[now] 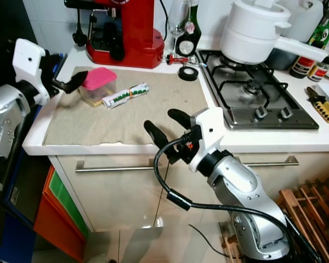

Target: Restocking fridge

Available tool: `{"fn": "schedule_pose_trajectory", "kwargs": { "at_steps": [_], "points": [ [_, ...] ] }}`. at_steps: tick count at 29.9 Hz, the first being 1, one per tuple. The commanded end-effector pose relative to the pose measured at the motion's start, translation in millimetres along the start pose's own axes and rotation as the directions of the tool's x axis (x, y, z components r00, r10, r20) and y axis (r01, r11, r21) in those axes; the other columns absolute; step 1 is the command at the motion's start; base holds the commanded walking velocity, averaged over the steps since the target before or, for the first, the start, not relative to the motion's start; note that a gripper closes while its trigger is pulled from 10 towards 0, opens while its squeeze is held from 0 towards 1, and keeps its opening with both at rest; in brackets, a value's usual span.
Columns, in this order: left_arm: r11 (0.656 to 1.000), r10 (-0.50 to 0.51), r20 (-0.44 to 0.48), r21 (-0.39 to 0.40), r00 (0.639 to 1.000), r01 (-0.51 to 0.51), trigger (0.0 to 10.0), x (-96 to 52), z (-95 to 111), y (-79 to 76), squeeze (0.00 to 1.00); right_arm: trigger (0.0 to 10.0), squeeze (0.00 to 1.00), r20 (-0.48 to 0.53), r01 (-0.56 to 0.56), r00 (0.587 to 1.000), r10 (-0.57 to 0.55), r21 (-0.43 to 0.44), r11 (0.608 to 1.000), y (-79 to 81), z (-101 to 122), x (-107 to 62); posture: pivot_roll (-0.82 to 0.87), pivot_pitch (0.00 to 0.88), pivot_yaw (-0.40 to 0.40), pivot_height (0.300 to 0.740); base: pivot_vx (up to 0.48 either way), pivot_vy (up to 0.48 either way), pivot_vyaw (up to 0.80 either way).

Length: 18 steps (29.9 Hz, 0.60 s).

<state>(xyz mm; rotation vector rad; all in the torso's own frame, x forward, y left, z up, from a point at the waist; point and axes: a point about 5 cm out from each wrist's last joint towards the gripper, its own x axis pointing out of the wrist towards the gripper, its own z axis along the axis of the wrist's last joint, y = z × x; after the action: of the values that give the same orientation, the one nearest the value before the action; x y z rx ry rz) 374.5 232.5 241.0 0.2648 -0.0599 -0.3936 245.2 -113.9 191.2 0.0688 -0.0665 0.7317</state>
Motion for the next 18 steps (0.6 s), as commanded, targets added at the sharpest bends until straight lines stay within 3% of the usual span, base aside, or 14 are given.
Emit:
{"fn": "schedule_pose_trajectory", "kwargs": {
  "at_steps": [1, 8, 18],
  "points": [
    [1.0, -0.015, 0.013, 0.008, 1.0, 0.015, 10.0, 2.3, 5.3, 1.9, 0.0, 10.0, 0.0, 0.003, -0.014, 1.0, 0.014, -0.005, 1.0, 1.6, 3.0, -0.4, 0.05, 0.016, -0.073, 0.74, 0.0, 0.0, 0.0],
    [0.991, -0.13, -0.009, -0.042, 0.991, 0.129, 10.0, 9.5, 2.0, 1.8, 0.0, 10.0, 0.0, 0.008, -0.017, 1.0, 0.017, -0.007, 1.0, 2.5, 5.0, 1.0, 0.04, 0.018, -0.07, 0.74, 0.0, 0.0, 0.0],
    [0.969, -0.248, -0.064, -0.038, 0.967, 0.246, 10.0, 10.6, -6.1, -4.8, 0.0, 10.0, 0.0, 0.006, -0.026, 1.0, 0.026, -0.003, 1.0, 4.5, 5.1, -0.1, 0.04, 0.022, -0.062, 0.74, 0.0, 0.0, 0.0]
  ]
}}
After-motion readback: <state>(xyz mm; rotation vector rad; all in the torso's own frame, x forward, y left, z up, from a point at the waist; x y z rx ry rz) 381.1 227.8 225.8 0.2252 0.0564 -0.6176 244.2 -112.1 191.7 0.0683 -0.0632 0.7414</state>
